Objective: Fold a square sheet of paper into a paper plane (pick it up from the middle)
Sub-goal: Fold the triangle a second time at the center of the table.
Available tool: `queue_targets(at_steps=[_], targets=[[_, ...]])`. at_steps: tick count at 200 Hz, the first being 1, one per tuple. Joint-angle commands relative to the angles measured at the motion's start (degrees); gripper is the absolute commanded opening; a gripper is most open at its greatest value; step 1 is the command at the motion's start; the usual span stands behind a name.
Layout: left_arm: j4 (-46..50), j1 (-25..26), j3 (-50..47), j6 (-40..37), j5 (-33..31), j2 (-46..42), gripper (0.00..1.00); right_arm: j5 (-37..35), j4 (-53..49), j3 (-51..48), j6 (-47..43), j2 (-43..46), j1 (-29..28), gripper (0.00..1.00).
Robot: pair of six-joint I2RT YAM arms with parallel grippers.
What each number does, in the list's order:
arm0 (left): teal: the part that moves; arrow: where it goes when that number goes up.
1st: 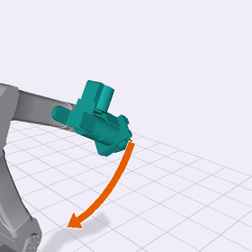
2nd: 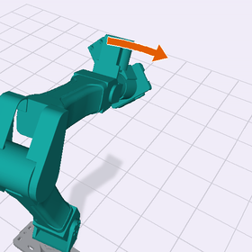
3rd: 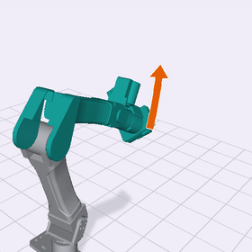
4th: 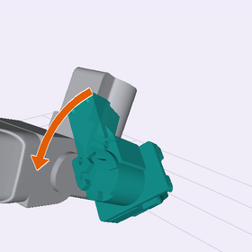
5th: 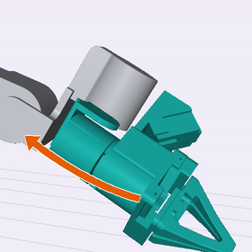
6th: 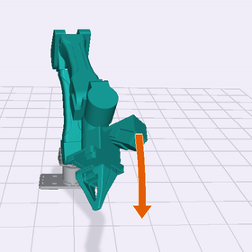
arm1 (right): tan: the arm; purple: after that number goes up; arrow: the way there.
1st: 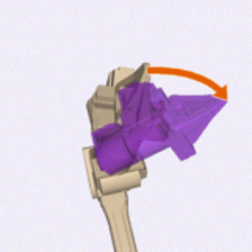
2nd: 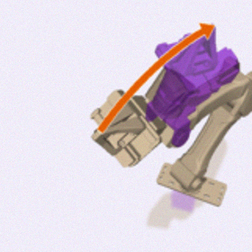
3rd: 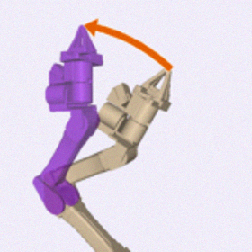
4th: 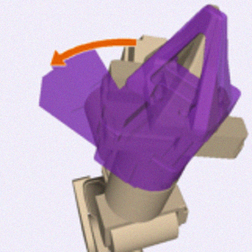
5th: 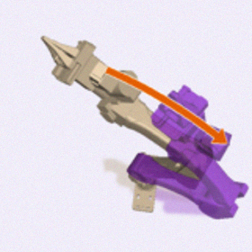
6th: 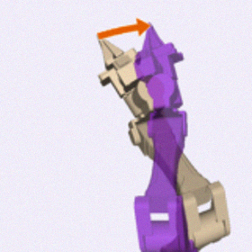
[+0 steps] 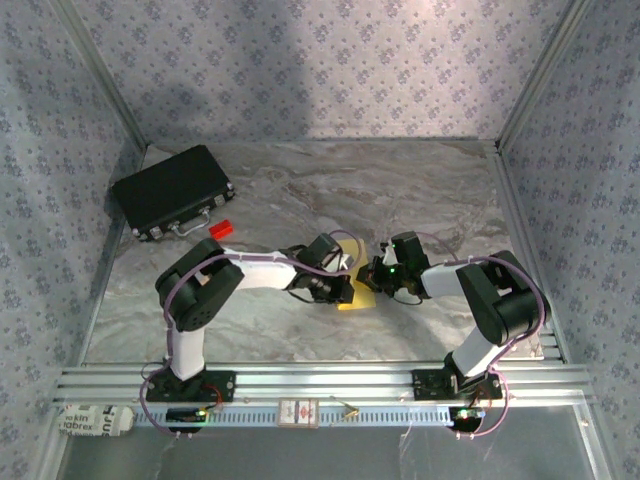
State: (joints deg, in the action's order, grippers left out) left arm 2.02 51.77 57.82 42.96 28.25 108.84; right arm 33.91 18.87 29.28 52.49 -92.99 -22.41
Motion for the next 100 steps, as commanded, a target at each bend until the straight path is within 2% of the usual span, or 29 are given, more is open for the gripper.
queue_targets(at_steps=[1,100], targets=[[2.8,0.4,-3.7,-0.2,-1.2,-1.5,0.09,-3.9,-6.5,-1.6,-1.6,-0.8,0.9,0.00],[2.8,0.4,-11.3,0.4,-2.4,-7.5,0.08,-3.9,-6.9,-1.2,-1.8,-0.7,1.1,0.00]])
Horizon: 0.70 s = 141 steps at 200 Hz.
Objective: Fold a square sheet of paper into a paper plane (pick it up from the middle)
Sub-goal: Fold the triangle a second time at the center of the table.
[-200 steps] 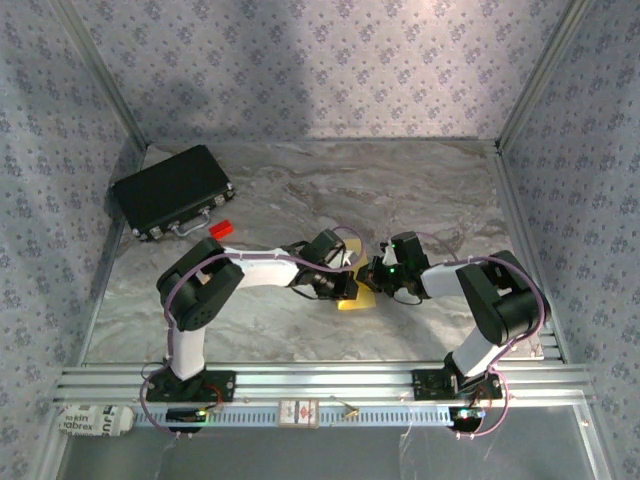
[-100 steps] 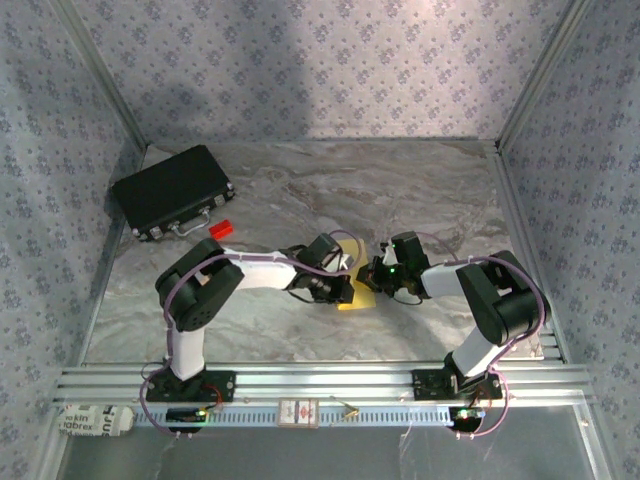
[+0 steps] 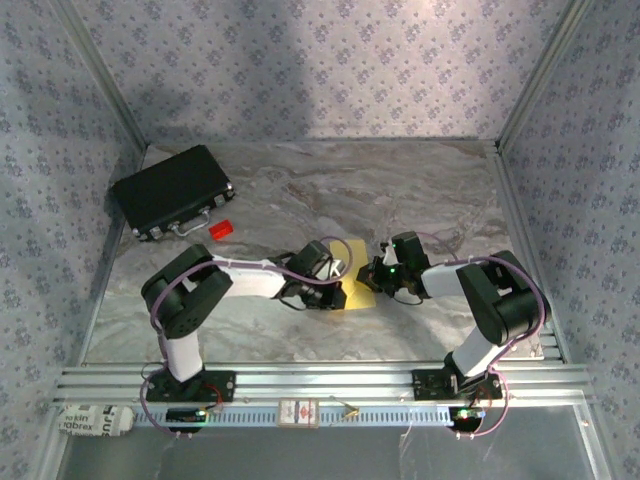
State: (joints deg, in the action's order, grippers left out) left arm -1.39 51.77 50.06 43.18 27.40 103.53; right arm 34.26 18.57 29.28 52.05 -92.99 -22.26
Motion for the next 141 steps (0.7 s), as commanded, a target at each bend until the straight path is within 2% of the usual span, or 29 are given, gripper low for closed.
queue_targets(at_steps=[1,74,115,141], targets=[[6.3,0.4,-3.6,0.2,-1.6,-2.3,0.08,-4.2,-6.6,-1.2,-1.4,-0.7,1.0,0.00],[2.8,0.2,-3.8,1.0,-3.5,-11.4,0.04,-4.5,-6.8,-1.3,-1.2,0.0,0.7,0.00],[-0.5,-0.5,2.3,2.3,-0.7,-5.4,0.05,-4.3,-6.2,-1.2,-1.0,-0.3,0.6,0.00],[1.0,-0.6,6.7,2.1,-1.8,-0.2,0.06,-4.0,-6.0,-1.1,-1.0,-0.5,0.6,0.00]])
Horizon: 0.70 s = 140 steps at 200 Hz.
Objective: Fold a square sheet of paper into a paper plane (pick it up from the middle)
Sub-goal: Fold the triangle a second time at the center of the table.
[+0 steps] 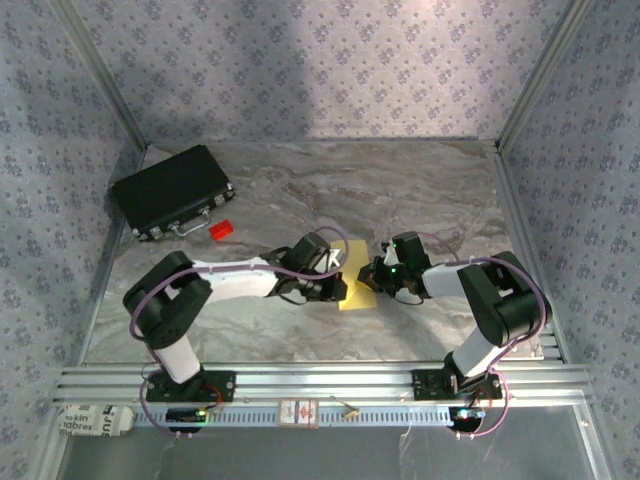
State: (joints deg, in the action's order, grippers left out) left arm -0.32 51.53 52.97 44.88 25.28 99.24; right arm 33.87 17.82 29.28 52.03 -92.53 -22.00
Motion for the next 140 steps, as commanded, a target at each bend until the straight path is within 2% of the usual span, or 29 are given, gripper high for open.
queue_targets(at_steps=[1,48,106,140], targets=[[0.0,-0.4,4.0,0.3,0.3,4.3,0.06,-3.7,-5.3,-1.0,-0.9,-0.9,0.4,0.00],[2.9,-0.4,3.5,0.5,-1.2,10.0,0.03,-2.6,-5.1,-0.7,-1.1,-0.4,0.4,0.00],[-1.0,-0.4,-2.7,2.2,-0.6,9.2,0.00,-0.9,-11.3,4.8,-5.2,3.3,0.0,0.00],[-2.0,-0.4,-2.7,2.4,-0.7,9.3,0.00,0.5,-10.0,5.0,-5.2,3.2,-2.8,0.00]])
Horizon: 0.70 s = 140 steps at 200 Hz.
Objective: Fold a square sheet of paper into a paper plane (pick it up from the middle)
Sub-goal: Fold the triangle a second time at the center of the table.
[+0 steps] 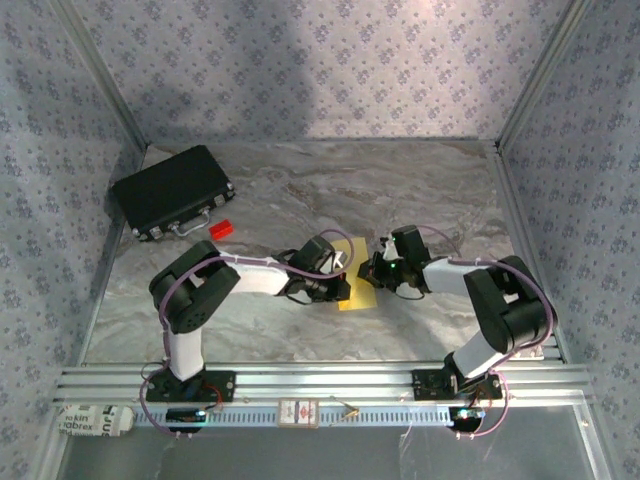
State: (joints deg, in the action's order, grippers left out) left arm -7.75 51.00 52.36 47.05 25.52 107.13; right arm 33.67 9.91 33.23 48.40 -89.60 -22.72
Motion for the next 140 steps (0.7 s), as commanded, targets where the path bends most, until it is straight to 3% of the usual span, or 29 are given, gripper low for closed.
queue_targets(at_steps=[1,40,140], targets=[[5.5,0.2,-2.0,0.2,-1.0,1.4,0.00,0.7,-2.0,1.0,-1.6,0.3,-2.2,0.00],[6.7,0.1,-1.1,-0.5,-1.4,1.4,0.00,-2.8,0.0,-1.8,0.5,-3.2,-3.2,0.00],[4.3,0.0,-3.4,-0.6,-1.4,2.4,0.00,0.0,3.7,0.3,-0.1,-7.7,7.3,0.00]])
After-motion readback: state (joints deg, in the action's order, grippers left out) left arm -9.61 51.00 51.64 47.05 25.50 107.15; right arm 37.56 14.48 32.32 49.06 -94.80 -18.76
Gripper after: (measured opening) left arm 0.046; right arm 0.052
